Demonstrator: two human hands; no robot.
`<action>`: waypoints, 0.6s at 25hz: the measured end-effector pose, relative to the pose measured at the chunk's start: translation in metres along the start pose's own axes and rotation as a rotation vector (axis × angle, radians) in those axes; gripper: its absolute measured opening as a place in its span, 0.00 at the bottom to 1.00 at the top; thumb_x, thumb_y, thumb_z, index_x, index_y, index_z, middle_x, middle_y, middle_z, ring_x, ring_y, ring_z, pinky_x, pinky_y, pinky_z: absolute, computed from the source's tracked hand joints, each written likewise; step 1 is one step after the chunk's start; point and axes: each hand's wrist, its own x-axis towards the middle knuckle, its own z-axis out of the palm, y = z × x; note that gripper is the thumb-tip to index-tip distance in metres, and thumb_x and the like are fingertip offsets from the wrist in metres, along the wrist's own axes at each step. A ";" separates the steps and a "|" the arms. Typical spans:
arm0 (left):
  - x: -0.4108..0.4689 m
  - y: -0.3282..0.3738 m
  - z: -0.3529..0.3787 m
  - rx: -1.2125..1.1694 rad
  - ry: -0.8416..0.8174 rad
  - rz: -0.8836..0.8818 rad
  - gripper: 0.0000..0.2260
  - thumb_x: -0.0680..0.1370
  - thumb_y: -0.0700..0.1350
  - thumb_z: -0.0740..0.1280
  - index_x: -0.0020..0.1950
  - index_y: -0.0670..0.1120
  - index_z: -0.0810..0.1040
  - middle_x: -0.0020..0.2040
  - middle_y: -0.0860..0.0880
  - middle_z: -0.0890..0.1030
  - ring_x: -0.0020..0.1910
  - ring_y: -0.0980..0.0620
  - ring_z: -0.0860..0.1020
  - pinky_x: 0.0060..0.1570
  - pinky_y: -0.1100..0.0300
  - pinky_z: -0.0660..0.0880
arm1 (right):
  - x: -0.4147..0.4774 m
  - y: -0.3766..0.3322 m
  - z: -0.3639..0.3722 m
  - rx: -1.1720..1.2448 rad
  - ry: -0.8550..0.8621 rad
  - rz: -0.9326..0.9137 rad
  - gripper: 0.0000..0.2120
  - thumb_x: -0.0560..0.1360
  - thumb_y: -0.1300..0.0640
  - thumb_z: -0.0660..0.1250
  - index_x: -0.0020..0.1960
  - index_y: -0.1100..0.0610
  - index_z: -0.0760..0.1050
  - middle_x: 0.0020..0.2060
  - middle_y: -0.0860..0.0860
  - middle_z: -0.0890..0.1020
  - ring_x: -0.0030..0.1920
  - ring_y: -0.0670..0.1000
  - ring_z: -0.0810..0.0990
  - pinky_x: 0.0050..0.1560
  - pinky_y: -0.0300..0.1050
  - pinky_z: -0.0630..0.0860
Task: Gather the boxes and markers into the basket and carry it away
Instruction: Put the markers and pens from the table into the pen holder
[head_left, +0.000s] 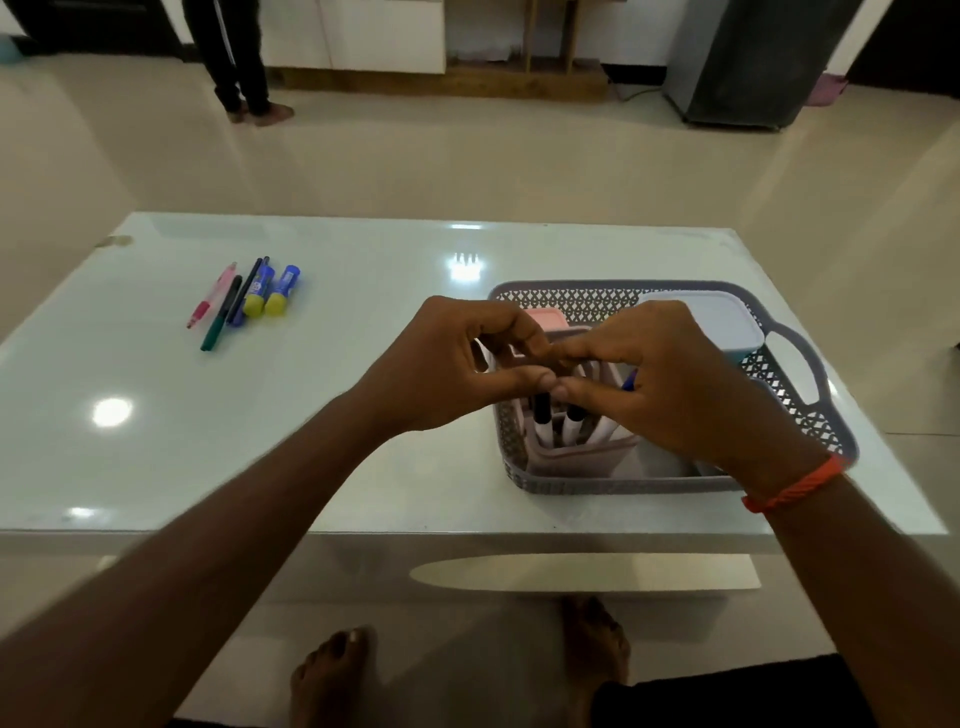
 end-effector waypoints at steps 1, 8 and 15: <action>-0.001 -0.002 -0.005 0.003 0.013 -0.017 0.09 0.74 0.50 0.75 0.48 0.45 0.84 0.42 0.57 0.84 0.41 0.56 0.82 0.36 0.62 0.78 | 0.005 -0.004 0.003 -0.024 0.069 -0.035 0.15 0.74 0.43 0.67 0.54 0.51 0.83 0.36 0.44 0.83 0.35 0.46 0.76 0.45 0.49 0.73; -0.031 -0.043 -0.064 0.061 0.173 -0.198 0.18 0.75 0.60 0.69 0.43 0.45 0.84 0.36 0.51 0.84 0.34 0.58 0.79 0.34 0.63 0.72 | 0.056 -0.081 0.056 0.049 0.354 0.042 0.12 0.76 0.50 0.66 0.54 0.54 0.82 0.35 0.47 0.84 0.36 0.47 0.77 0.46 0.51 0.75; -0.089 -0.130 -0.106 0.602 0.218 -0.590 0.25 0.71 0.71 0.66 0.57 0.53 0.80 0.57 0.56 0.81 0.61 0.52 0.76 0.58 0.52 0.72 | 0.106 -0.123 0.142 0.000 -0.320 0.327 0.33 0.76 0.38 0.64 0.75 0.50 0.62 0.67 0.53 0.74 0.67 0.56 0.69 0.64 0.53 0.72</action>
